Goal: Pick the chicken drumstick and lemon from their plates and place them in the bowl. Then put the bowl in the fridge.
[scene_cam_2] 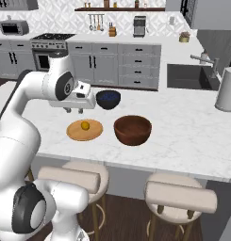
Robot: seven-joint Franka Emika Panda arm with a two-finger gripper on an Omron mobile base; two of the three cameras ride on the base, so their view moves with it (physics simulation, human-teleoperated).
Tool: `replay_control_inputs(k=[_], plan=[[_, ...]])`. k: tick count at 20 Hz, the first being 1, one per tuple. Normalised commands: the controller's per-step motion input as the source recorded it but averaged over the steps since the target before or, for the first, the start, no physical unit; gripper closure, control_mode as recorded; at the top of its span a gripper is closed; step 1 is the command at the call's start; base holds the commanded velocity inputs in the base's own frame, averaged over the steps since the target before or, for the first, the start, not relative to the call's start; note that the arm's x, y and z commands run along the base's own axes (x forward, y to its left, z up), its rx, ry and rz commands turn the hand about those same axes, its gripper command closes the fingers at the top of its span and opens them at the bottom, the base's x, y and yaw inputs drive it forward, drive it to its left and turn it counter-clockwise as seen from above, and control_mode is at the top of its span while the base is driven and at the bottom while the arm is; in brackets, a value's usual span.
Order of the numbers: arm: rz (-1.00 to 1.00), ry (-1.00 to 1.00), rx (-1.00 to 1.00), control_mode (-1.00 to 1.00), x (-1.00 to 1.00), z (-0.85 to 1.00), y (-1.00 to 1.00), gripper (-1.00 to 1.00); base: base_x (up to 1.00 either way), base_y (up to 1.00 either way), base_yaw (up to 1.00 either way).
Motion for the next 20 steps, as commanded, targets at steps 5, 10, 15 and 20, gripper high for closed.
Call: replay_control_inputs(k=[5,10,15,20], plan=[[0.0,0.0,0.0,1.0,0.0,0.0,0.0,-1.0,0.0,0.07,0.0],[0.0,0.0,0.0,1.0,0.0,0.0,0.0,-1.0,0.06,0.47,-0.04],[0.0,0.0,0.0,1.0,0.0,0.0,0.0,-1.0,0.34,0.4,-0.01],[0.0,0.0,0.0,1.0,0.0,0.0,0.0,-1.0,0.81,0.09,0.0]])
